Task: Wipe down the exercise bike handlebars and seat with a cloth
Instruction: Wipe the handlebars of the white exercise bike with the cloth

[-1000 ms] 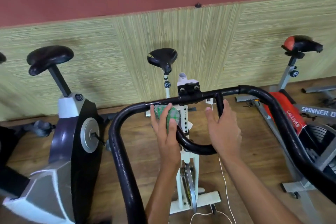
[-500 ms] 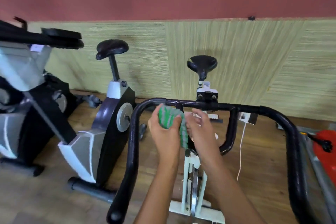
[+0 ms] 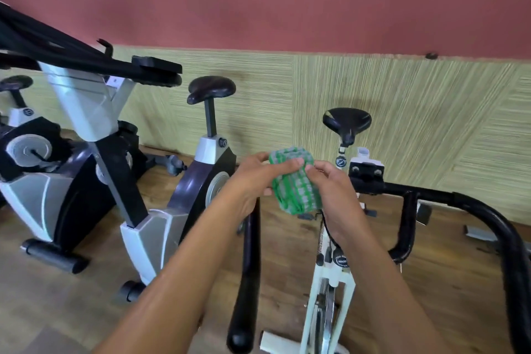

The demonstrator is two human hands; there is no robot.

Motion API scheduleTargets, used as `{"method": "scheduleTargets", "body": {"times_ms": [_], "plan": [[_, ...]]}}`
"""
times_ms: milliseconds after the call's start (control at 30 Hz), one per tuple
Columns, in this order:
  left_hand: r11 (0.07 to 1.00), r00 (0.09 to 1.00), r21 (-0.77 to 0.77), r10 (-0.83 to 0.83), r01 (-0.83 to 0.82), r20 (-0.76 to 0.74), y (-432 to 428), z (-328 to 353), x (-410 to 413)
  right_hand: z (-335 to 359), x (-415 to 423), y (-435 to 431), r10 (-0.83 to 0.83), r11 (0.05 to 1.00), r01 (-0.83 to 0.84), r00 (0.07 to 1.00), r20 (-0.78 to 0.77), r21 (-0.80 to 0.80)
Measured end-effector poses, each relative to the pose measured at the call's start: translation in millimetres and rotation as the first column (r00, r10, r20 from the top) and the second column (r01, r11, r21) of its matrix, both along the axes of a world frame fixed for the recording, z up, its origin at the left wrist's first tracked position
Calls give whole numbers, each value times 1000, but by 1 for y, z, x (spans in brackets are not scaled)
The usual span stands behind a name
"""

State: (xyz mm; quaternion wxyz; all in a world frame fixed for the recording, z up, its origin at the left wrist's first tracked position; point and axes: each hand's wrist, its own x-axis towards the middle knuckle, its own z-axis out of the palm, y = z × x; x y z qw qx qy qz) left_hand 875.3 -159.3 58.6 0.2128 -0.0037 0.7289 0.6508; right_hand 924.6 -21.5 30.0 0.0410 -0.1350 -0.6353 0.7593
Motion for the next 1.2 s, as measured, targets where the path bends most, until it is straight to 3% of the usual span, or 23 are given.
{"method": "scheduleTargets", "body": {"times_ms": [67,133,300,400,467,567,700,733,800,867,933,1067,1200], "plan": [[997,996,-20,-75,76,41,-2,-6,-7,-7,-4,-12,-36,994,36,999,1,106],[998,996,36,-52,49,76,-2,-14,-17,-16,-7,-21,-97,968,97,995,-15,230],[990,986,73,-126,118,111,-6,-28,-33,-38,-8,-29,-252,813,282,959,-129,509],[988,986,-25,-149,151,69,-1,-34,-38,-53,4,-39,-107,714,296,942,-319,634],[977,981,-99,-185,191,66,2,-38,-39,-72,5,-44,33,703,203,948,-317,681],[967,980,-170,-176,189,89,8,-44,-38,-93,-2,-47,39,827,103,970,-239,553],[967,973,-143,-195,213,126,7,-43,-39,-110,-18,-51,-77,898,157,976,-206,412],[962,972,-154,-214,227,100,5,-42,-40,-115,-20,-51,-123,916,185,974,-190,355],[947,975,-279,-195,159,-109,1,-45,-46,-119,-25,-52,-227,926,262,961,-156,270],[909,909,-413,-128,-53,-397,-7,-53,-53,-115,-31,-53,-331,884,364,931,-156,295],[870,863,-458,-82,-181,-498,-14,-66,-63,-108,-39,-54,-399,816,459,887,-232,353],[890,942,-448,-74,-86,-326,-22,-81,-62,-110,-67,-55,-356,620,519,855,-378,588],[947,962,-303,20,-106,-273,-30,-93,-63,-136,-84,-62,-185,424,361,932,-311,831]]}}
